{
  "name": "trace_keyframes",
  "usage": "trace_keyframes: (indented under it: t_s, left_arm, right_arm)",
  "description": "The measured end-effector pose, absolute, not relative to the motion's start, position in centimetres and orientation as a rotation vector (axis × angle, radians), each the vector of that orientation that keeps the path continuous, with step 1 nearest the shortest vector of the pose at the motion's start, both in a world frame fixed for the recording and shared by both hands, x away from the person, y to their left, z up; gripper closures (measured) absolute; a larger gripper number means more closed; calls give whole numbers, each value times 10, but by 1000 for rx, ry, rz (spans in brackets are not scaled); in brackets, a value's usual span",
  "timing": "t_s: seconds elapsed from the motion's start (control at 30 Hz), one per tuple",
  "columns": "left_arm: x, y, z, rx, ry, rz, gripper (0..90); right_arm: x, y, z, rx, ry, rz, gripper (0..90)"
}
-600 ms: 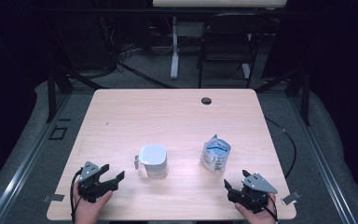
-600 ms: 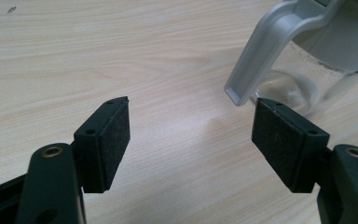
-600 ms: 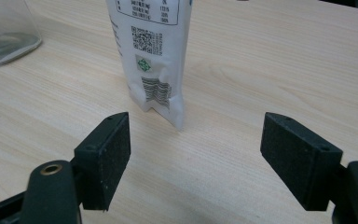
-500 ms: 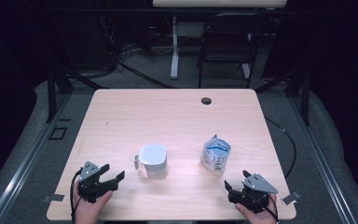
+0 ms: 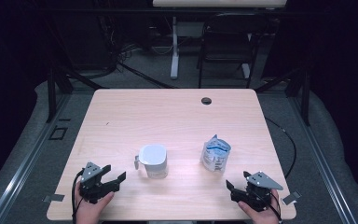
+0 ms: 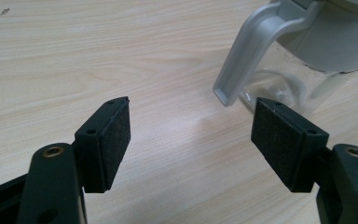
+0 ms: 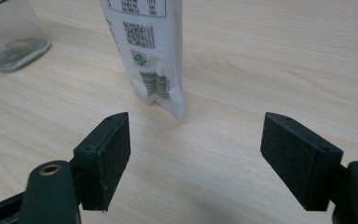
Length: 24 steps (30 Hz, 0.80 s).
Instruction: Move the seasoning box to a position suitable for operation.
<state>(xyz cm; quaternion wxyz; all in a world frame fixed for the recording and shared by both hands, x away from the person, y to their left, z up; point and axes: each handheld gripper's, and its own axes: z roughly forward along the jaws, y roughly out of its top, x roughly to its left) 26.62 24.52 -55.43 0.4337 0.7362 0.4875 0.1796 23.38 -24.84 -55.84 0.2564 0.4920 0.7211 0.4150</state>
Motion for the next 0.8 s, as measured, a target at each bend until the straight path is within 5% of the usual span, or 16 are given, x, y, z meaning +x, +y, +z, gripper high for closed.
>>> trace_keyframes:
  t_s: [0.37, 0.8]
  left_arm:
    - [267, 247, -551, 1796, 1181, 458, 245]
    - [272, 257, -542, 1759, 1193, 486, 319]
  right_arm:
    - [233, -241, -561, 1292, 1958, 1098, 196]
    - [234, -239, -564, 1274, 1932, 1104, 215]
